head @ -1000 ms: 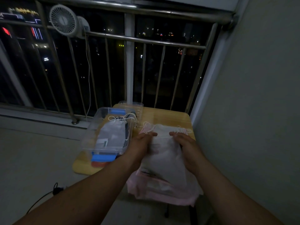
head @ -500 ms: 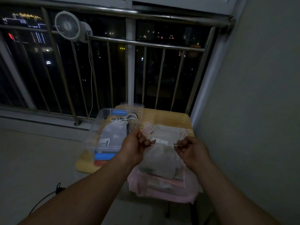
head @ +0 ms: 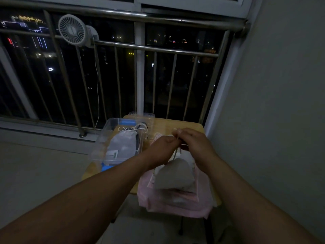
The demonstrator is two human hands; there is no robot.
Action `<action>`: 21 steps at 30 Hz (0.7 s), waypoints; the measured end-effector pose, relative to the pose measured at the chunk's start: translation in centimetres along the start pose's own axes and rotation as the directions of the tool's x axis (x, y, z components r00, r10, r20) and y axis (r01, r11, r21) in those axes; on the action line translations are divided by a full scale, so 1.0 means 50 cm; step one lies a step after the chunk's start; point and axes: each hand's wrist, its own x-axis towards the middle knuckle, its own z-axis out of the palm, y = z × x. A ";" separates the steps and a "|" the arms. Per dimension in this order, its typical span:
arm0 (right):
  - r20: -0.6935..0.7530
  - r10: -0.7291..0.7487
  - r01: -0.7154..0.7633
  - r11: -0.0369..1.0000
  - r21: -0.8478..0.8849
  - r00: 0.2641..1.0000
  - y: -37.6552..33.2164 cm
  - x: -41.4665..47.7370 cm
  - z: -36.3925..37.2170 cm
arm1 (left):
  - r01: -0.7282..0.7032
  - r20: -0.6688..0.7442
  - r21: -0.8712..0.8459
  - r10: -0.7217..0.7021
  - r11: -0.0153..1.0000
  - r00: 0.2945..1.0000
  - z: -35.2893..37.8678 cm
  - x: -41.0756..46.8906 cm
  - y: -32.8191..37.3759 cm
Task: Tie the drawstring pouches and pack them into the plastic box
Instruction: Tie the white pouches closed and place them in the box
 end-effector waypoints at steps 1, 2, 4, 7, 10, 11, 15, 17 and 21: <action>-0.028 0.029 -0.029 0.999 0.013 0.999 0.007 -0.003 0.000 | -0.005 -0.015 0.019 0.005 1.000 1.000 0.001 0.003 0.000; -0.038 0.060 -0.060 0.998 0.008 0.997 0.016 -0.005 0.001 | -0.019 -0.032 0.081 0.022 0.997 0.999 0.000 0.007 -0.003; 0.004 0.087 -0.087 0.992 -0.090 0.996 0.042 -0.013 0.003 | -0.071 -0.051 0.252 0.086 0.965 0.995 -0.007 0.013 -0.016; -0.021 0.119 -0.121 0.968 -0.218 0.993 0.074 -0.026 0.014 | -0.067 -0.083 0.427 0.113 0.902 0.990 -0.019 0.022 -0.034; -0.071 0.101 -0.114 0.969 -0.220 0.992 0.085 -0.031 0.030 | -0.066 -0.106 0.474 0.132 0.878 0.986 -0.019 0.024 -0.043; -0.075 0.077 -0.092 0.970 -0.223 0.994 0.083 -0.035 0.033 | -0.062 -0.112 0.486 0.133 0.872 0.985 -0.020 0.024 -0.044; -0.010 -0.036 0.032 0.964 -0.263 0.999 0.069 -0.044 0.037 | -0.062 -0.154 0.574 0.181 0.816 0.971 -0.023 0.029 -0.055; 0.048 -0.003 0.014 0.972 -0.235 0.999 0.066 -0.043 0.040 | -0.061 -0.156 0.571 0.181 0.819 0.971 -0.023 0.028 -0.055; 0.072 0.050 -0.036 0.982 -0.184 0.996 0.071 -0.040 0.045 | -0.083 -0.120 0.626 0.201 0.775 0.972 -0.018 0.029 -0.064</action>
